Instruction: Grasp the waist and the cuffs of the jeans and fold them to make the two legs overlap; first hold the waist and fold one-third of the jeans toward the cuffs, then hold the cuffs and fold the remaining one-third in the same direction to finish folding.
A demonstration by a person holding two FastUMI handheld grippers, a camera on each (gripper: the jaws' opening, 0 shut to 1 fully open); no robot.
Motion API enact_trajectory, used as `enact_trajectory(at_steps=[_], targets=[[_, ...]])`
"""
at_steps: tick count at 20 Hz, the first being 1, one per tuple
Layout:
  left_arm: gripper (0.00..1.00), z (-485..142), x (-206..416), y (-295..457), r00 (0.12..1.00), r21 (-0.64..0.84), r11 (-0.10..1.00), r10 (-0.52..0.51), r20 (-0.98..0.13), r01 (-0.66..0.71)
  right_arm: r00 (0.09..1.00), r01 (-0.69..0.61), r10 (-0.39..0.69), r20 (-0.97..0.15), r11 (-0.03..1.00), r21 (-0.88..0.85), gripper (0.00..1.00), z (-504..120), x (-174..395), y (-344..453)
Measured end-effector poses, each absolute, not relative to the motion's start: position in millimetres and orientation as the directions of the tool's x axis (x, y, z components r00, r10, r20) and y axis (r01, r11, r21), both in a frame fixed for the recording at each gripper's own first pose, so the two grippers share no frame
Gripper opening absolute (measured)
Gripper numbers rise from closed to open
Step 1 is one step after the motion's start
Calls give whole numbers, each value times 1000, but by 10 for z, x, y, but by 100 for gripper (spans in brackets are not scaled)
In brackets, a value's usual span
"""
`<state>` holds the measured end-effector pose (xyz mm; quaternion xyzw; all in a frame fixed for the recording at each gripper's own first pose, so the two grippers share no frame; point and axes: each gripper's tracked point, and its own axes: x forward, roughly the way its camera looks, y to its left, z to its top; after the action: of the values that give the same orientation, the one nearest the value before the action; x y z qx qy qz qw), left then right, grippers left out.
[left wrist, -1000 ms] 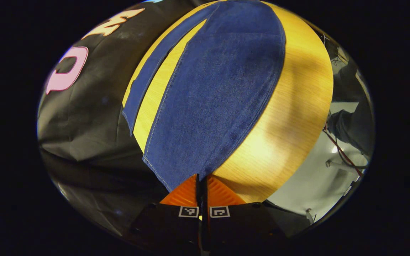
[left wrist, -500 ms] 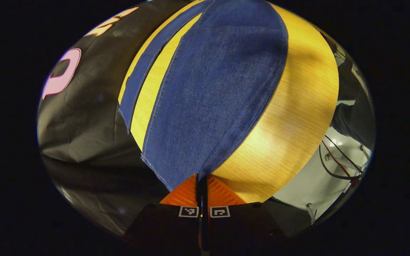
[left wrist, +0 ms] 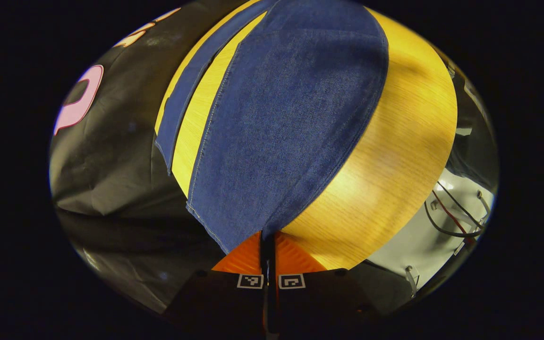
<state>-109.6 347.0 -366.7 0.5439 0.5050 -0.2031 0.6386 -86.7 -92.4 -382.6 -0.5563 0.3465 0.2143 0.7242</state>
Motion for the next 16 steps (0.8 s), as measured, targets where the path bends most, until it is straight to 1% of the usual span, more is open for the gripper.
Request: enact_trajectory(at_steps=[1, 5, 6, 8, 9, 10, 11, 13, 16], targets=[[0, -3668, -1090, 3466, 411, 494, 322, 293, -863, 808, 663, -700, -75, -745, 291, -652, 90, -3859, -812, -936], [0, -3676, -1080, 3471, 422, 513, 319, 313, -851, 797, 621, -703, -103, -777, 365, -611, 74, -4017, -717, -986], [0, -3681, -1070, 3474, 422, 515, 325, 316, -850, 793, 615, -700, -115, -780, 378, -607, 63, -4124, -721, -989], [0, -3654, -1085, 3478, 415, 513, 342, 320, -852, 788, 636, -702, -129, -761, 314, -640, 28, -4105, -719, -894], [0, -3649, -1082, 3477, 412, 512, 358, 323, -852, 781, 640, -701, -138, -755, 296, -649, 19, -4069, -736, -880], [0, -3651, -1076, 3468, 409, 512, 378, 323, -854, 771, 642, -687, -148, -752, 324, -650, 15, -4108, -676, -956], [0, -3655, -1059, 3477, 405, 511, 402, 322, -856, 760, 643, -666, -147, -752, 377, -643, 5, -4054, -669, -994], [0, -3639, -1064, 3463, 387, 505, 469, 330, -861, 724, 630, -630, -154, -761, 473, -617, 3, -4065, -648, -1025], [0, -3553, -972, 3427, 380, 518, 555, 353, -855, 651, 676, -548, -168, -718, 537, -641, 4, -3884, -578, -1002]])
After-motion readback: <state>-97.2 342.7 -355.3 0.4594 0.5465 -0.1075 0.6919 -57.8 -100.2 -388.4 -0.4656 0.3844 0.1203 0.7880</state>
